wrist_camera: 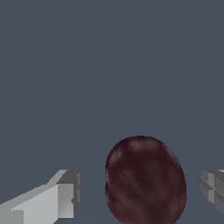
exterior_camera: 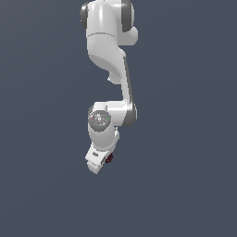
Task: Pick up the object and move it to a goal position.
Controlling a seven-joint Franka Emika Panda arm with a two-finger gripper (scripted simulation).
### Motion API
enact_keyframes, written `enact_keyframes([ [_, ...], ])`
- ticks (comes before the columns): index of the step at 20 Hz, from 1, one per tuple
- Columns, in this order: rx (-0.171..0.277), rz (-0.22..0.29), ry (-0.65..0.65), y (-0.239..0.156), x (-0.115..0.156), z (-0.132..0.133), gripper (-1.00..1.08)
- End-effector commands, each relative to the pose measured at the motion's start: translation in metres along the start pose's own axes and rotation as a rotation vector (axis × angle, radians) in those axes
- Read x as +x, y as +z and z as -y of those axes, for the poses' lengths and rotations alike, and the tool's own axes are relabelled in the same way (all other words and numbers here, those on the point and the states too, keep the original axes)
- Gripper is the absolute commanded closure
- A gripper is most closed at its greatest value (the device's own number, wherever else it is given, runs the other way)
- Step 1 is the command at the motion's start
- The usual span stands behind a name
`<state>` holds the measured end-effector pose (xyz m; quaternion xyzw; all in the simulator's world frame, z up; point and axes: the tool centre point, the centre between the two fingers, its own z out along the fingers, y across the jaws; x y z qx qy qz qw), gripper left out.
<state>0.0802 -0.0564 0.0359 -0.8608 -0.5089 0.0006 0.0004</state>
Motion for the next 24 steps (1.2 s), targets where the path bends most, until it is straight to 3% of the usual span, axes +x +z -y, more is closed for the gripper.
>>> enact_keyframes([
  [1, -0.001, 0.0, 0.0, 0.0072, 0.0, -0.0005, -0.92],
  [5, -0.001, 0.0, 0.0, 0.0075, 0.0006, -0.0016, -0.92],
  [6, -0.001, 0.0, 0.0, 0.0075, 0.0006, -0.0016, 1.08],
  [24, -0.001, 0.0, 0.0, -0.0002, 0.0006, 0.006, 1.08],
])
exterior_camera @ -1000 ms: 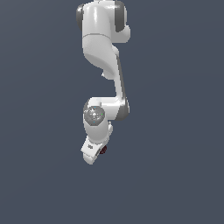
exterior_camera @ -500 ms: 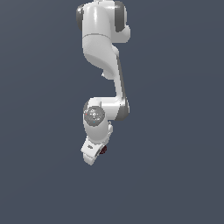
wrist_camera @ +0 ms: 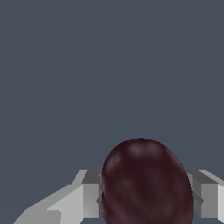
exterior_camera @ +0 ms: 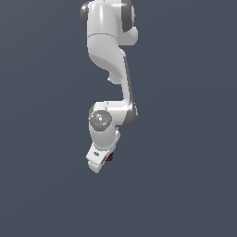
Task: Pick up the object and move it to a goal position.
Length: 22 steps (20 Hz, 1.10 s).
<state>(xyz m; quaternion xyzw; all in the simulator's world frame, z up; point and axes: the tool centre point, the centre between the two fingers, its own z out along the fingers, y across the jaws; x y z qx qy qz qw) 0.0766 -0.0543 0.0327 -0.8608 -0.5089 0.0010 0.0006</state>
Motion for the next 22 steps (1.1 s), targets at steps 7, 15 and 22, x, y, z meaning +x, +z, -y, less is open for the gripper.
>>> enact_keyframes([
  [7, -0.002, 0.0, 0.0, -0.025, 0.001, 0.022, 1.08],
  [15, -0.002, 0.001, 0.0, -0.071, 0.003, 0.064, 1.08],
  [22, -0.003, 0.002, 0.0, -0.118, 0.004, 0.108, 1.08],
])
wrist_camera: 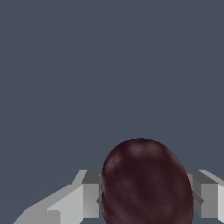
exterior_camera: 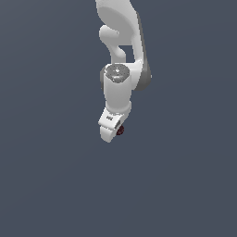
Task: Pick up the object and move it to a goal position.
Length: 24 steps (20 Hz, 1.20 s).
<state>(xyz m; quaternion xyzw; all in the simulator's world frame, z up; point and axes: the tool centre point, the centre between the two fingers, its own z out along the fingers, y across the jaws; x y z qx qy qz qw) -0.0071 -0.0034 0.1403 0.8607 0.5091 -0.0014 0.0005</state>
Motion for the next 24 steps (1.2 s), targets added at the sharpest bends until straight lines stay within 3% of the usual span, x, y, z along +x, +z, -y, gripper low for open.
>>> enact_keyframes([
  [1, -0.001, 0.0, 0.0, -0.018, 0.001, 0.016, 1.08],
  [13, -0.001, -0.001, 0.0, -0.09, 0.005, 0.078, 1.08],
  [24, -0.001, -0.003, 0.0, -0.114, 0.008, 0.096, 1.08],
])
